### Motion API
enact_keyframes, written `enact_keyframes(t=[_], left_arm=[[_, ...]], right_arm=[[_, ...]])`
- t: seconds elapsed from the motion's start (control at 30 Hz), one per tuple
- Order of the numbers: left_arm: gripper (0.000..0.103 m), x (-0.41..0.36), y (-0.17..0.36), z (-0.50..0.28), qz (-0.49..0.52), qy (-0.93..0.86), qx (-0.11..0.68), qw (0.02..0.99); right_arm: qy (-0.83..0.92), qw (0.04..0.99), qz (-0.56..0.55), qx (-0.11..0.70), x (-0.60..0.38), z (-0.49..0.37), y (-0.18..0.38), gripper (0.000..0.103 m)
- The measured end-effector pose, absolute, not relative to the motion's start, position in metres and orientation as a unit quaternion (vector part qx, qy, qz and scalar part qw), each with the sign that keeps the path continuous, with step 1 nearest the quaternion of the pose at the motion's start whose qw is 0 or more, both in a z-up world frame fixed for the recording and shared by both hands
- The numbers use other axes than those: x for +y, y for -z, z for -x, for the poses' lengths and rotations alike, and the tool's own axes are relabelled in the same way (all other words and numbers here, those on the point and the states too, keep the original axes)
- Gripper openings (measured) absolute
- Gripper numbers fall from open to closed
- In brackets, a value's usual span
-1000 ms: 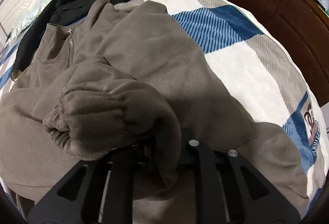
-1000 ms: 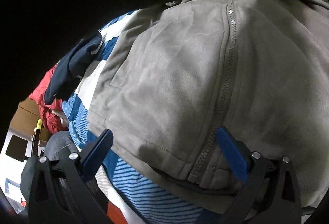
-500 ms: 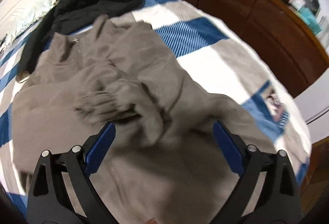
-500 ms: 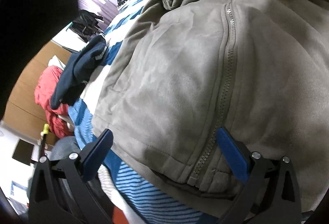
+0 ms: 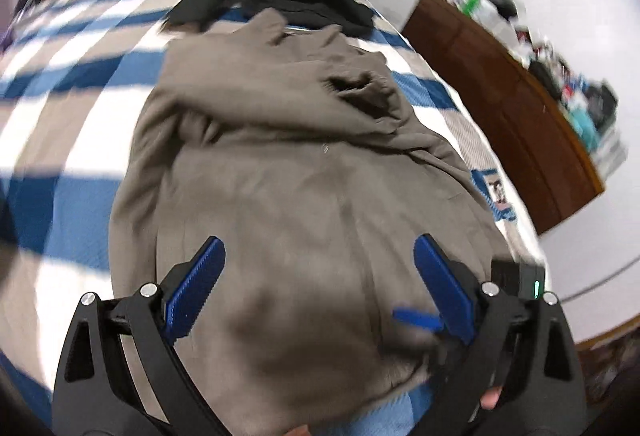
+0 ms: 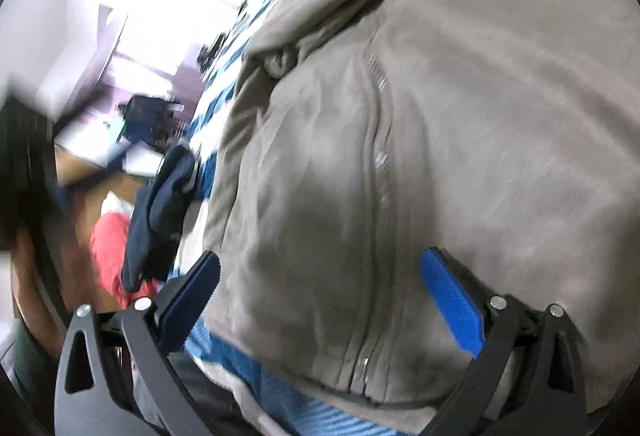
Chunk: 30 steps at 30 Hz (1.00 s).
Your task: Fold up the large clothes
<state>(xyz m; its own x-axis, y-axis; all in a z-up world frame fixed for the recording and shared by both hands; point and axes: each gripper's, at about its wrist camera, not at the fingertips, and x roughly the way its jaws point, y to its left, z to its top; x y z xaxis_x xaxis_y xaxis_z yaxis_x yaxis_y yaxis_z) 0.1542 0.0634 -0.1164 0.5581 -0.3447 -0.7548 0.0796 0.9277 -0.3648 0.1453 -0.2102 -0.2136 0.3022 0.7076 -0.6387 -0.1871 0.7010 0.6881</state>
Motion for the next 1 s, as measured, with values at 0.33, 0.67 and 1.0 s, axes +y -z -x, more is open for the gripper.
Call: enact_keyframes(t=[0.33, 0.67, 1.0], left_arm=[[0.093, 0.086, 0.188, -0.080, 0.234, 0.144, 0.365, 0.889], [0.093, 0.077, 0.216, -0.094, 0.257, 0.162, 0.388, 0.870], [0.093, 0.075, 0.239, -0.106, 0.242, 0.174, 0.443, 0.845]], right_arm=[[-0.256, 0.902, -0.078, 0.338, -0.177, -0.122, 0.162, 0.098], [-0.176, 0.935, 0.062, 0.300, -0.167, -0.257, 0.137, 0.098], [-0.118, 0.871, 0.267, 0.396, -0.139, -0.393, 0.162, 0.039]])
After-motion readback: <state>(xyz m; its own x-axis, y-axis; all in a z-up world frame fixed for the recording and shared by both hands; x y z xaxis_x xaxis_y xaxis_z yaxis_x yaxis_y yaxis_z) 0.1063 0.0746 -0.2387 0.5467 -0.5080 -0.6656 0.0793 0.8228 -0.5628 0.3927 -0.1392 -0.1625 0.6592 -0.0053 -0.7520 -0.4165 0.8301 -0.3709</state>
